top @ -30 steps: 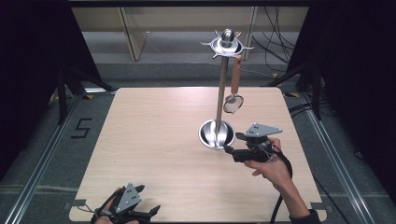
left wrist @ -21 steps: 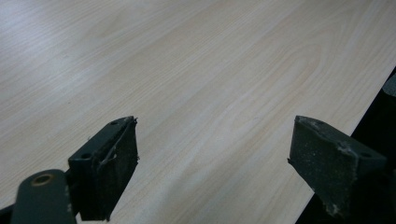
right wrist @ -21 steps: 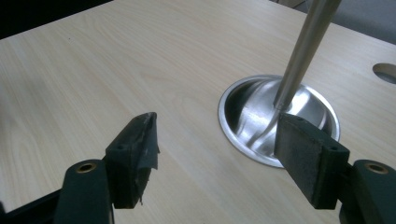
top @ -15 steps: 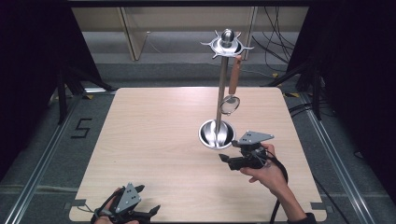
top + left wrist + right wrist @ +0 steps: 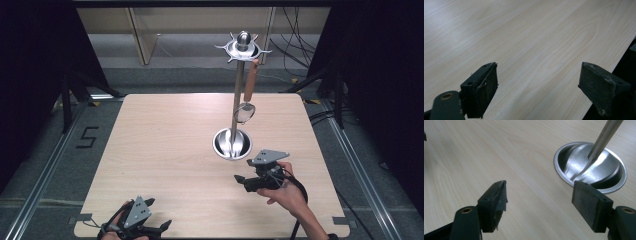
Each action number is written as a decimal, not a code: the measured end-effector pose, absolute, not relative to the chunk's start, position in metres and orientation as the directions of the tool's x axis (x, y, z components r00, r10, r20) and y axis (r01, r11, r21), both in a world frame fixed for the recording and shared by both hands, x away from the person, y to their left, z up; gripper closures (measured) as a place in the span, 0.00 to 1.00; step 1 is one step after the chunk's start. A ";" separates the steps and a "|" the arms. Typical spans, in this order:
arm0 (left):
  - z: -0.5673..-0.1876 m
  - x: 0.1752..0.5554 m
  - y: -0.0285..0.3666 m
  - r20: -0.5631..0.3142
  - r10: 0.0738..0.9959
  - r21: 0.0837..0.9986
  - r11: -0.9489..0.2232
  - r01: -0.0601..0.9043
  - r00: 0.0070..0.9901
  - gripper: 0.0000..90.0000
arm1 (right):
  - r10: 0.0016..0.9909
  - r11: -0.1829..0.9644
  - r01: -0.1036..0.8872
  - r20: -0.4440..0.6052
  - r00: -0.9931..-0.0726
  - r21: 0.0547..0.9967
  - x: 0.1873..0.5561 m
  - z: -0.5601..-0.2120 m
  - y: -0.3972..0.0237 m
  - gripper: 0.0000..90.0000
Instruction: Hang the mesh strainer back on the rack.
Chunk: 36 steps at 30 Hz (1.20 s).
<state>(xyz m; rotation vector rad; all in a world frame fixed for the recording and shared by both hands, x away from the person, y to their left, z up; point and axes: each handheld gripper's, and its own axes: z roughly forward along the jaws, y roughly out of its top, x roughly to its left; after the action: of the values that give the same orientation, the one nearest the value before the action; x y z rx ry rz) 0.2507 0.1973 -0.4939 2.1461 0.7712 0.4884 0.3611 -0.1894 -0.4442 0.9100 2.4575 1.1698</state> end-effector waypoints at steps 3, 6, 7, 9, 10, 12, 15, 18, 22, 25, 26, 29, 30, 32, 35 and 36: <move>-0.494 0.250 0.197 0.077 0.664 0.787 -0.498 0.364 0.743 0.16 | 0.642 0.478 0.438 0.037 -0.766 0.761 0.359 -0.448 -0.189 0.32; -0.495 0.249 0.196 0.053 0.681 0.788 -0.478 0.388 0.731 0.16 | 0.636 0.491 0.432 0.027 -0.771 0.757 0.358 -0.451 -0.189 0.32; -0.494 0.249 0.197 0.066 0.675 0.779 -0.495 0.385 0.735 0.16 | 0.651 0.479 0.447 0.036 -0.758 0.756 0.356 -0.452 -0.189 0.32; -0.494 0.250 0.197 0.088 0.667 0.783 -0.505 0.362 0.740 0.16 | 0.650 0.481 0.444 0.032 -0.759 0.756 0.355 -0.453 -0.191 0.32; -0.494 0.250 0.197 0.080 0.669 0.784 -0.500 0.368 0.739 0.16 | 0.651 0.479 0.447 0.036 -0.758 0.756 0.354 -0.454 -0.191 0.32; -0.494 0.250 0.196 0.076 0.672 0.784 -0.496 0.372 0.737 0.16 | 0.652 0.479 0.447 0.035 -0.758 0.755 0.352 -0.457 -0.192 0.32; -0.494 0.250 0.197 0.076 0.672 0.784 -0.497 0.372 0.737 0.16 | 0.657 0.473 0.450 0.037 -0.753 0.758 0.351 -0.461 -0.193 0.32; -0.494 0.250 0.197 0.078 0.671 0.784 -0.497 0.370 0.737 0.16 | 0.655 0.477 0.447 0.033 -0.755 0.757 0.349 -0.464 -0.194 0.31; -0.494 0.250 0.196 0.077 0.672 0.786 -0.495 0.370 0.736 0.16 | 0.655 0.474 0.455 0.043 -0.754 0.754 0.345 -0.468 -0.194 0.31; -0.494 0.250 0.196 0.076 0.674 0.786 -0.494 0.371 0.735 0.16 | 0.644 0.497 0.442 0.024 -0.765 0.747 0.344 -0.470 -0.195 0.31; -0.496 0.249 0.195 0.057 0.683 0.791 -0.476 0.384 0.729 0.16 | 0.636 0.504 0.438 0.023 -0.772 0.744 0.343 -0.472 -0.194 0.31; -0.495 0.249 0.195 0.059 0.681 0.790 -0.478 0.383 0.730 0.16 | 0.641 0.501 0.447 0.030 -0.767 0.741 0.339 -0.472 -0.195 0.31; -0.494 0.250 0.196 0.077 0.671 0.784 -0.497 0.371 0.737 0.16 | 0.641 0.501 0.446 0.028 -0.767 0.742 0.339 -0.472 -0.195 0.31; -0.494 0.250 0.196 0.077 0.672 0.785 -0.497 0.371 0.736 0.16 | 0.638 0.502 0.439 0.023 -0.770 0.746 0.336 -0.472 -0.195 0.31; -0.494 0.250 0.196 0.077 0.672 0.785 -0.497 0.371 0.737 0.16 | 0.635 0.498 0.451 0.042 -0.771 0.741 0.333 -0.474 -0.196 0.31; -0.494 0.250 0.196 0.076 0.672 0.785 -0.496 0.372 0.737 0.16 | 0.631 0.504 0.442 0.033 -0.775 0.742 0.332 -0.474 -0.196 0.31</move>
<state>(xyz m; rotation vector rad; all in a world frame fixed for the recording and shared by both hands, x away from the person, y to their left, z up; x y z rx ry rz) 0.2497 0.1964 -0.4943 2.1389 0.7839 0.4816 0.3320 -0.1963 -0.4736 0.9121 2.5057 1.1320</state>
